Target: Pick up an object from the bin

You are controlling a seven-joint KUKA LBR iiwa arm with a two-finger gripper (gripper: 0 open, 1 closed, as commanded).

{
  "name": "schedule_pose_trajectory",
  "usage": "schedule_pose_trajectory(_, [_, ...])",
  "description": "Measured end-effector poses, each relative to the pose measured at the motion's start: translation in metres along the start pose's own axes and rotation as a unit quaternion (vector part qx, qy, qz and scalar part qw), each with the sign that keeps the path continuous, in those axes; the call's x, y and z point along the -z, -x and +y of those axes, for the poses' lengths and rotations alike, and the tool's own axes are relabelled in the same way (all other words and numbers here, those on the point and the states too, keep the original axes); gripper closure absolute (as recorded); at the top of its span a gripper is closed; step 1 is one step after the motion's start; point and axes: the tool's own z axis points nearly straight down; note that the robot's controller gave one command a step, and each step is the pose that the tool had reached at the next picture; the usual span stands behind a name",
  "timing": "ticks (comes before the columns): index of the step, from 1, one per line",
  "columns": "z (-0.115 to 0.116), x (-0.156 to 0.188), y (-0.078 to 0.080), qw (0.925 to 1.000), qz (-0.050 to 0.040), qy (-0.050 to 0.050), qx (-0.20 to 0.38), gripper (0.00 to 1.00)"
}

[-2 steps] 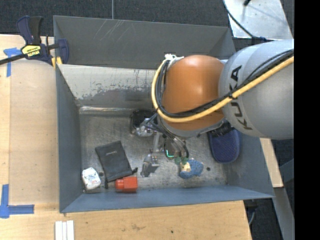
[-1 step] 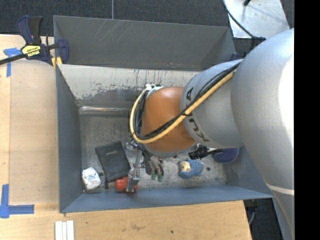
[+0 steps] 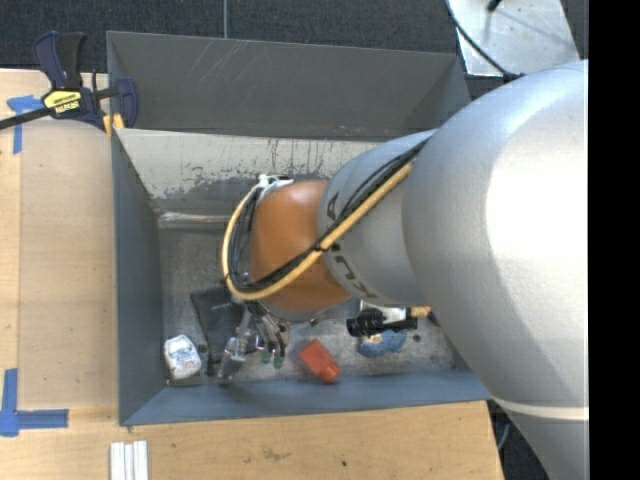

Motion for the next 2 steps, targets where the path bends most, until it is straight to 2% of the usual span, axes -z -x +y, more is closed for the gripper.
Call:
schedule_pose_trajectory(1, [-0.001, 0.002, 0.004, 1.0000, -0.0050, 0.001, -0.002, 1.00])
schedule_pose_trajectory(2, [0.008, 0.169, -0.001, 1.0000, -0.0009, 0.000, 0.002, 1.00])
